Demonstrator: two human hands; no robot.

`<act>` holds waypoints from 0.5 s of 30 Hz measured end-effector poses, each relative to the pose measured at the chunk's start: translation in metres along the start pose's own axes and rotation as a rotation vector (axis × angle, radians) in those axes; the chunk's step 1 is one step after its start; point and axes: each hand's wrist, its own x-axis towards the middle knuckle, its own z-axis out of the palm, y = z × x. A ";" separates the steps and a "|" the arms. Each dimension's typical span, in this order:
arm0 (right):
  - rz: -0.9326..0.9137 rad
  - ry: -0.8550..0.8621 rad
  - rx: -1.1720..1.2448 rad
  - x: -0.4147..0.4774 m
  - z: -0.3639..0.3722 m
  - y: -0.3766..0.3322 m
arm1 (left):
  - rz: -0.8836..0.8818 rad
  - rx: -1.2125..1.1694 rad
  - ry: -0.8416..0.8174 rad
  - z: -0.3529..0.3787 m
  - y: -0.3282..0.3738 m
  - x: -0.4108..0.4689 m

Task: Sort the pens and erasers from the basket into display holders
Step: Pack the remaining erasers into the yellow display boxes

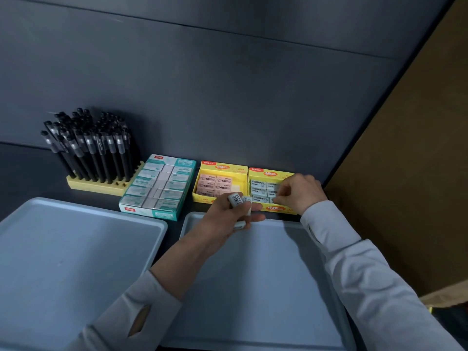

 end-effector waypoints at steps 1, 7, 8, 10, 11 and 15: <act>-0.004 -0.002 0.001 0.000 0.000 -0.001 | 0.008 0.011 -0.003 0.001 0.000 0.000; -0.005 0.026 0.113 -0.005 0.001 0.003 | 0.033 0.050 0.025 0.000 -0.001 0.001; -0.006 0.043 0.142 -0.008 0.002 0.005 | 0.037 0.050 0.029 0.000 -0.001 0.001; -0.020 0.143 0.214 -0.012 0.001 0.006 | 0.043 0.042 0.036 0.000 0.000 0.001; -0.030 0.187 0.283 -0.015 0.000 0.005 | 0.046 0.032 0.040 0.001 0.000 0.001; -0.091 -0.113 0.941 -0.029 -0.007 -0.017 | 0.084 0.033 0.042 0.005 0.002 0.004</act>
